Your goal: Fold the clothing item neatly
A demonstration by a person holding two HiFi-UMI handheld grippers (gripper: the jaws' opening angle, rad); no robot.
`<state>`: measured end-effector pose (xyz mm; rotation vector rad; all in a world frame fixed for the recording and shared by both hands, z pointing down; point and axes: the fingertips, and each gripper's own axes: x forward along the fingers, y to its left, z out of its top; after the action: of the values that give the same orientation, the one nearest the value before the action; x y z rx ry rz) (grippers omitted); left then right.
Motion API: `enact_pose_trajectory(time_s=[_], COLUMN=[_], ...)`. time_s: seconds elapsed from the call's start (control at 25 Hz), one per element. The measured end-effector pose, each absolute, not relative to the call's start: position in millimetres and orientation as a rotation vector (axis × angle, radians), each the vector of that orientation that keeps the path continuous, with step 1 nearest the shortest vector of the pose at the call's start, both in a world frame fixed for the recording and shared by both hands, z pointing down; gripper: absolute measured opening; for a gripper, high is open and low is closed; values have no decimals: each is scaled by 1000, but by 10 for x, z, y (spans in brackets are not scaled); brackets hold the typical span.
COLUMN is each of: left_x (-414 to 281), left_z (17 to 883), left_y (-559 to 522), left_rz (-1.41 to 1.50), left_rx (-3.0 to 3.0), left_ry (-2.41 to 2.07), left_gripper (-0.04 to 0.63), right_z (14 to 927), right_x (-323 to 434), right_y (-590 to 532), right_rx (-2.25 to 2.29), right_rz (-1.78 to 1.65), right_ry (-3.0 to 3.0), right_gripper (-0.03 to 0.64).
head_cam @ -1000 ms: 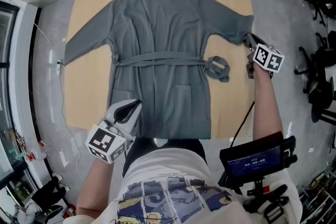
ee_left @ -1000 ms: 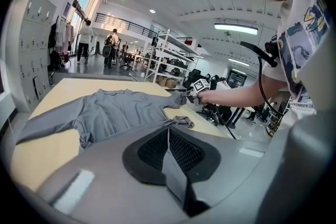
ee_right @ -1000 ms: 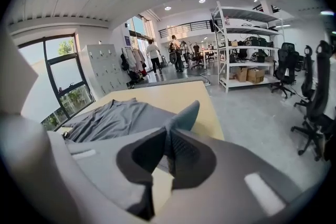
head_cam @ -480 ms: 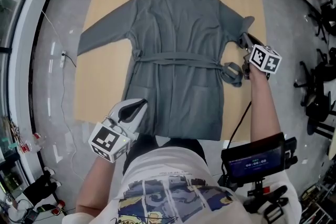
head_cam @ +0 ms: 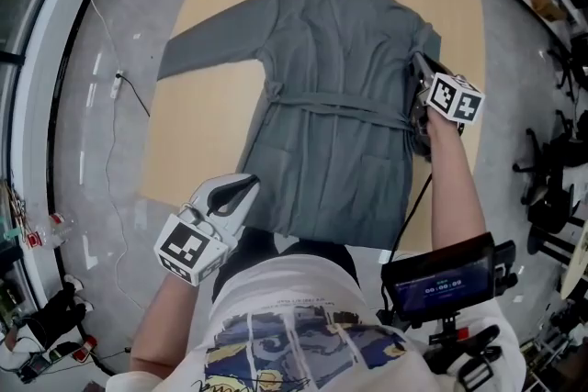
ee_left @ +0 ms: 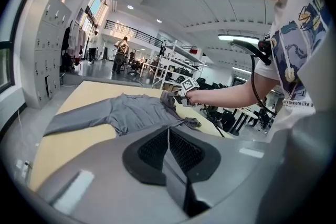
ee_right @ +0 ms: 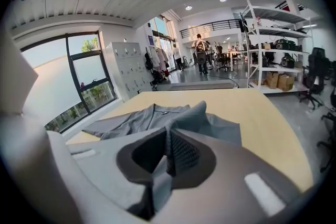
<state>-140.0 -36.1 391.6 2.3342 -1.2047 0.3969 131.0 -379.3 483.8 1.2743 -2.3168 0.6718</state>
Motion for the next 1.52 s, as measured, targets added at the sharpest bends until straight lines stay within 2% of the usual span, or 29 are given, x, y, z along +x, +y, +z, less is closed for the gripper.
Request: enact_pose_trajectory(time_s=[0.88,1.4,1.52], left_x=[-2132,-2248,-2264], left_z=[4060,4102,4094], left_y=[-128,-106,-110], left_rz=[344,301,292], left_rx=[2268,2245,2252], left_ry=[-1235,-1227,-1218], left_gripper=[17,17,17], right_z=[5208,5534,5552], right_x=[-553,-723,-712], right_y=[-3746,-3667,-3671], right_rx=[978,922,918], right_rz=[602,583,593], right_ry=[-2326,-2262,-2248], right_gripper=[26,32,52])
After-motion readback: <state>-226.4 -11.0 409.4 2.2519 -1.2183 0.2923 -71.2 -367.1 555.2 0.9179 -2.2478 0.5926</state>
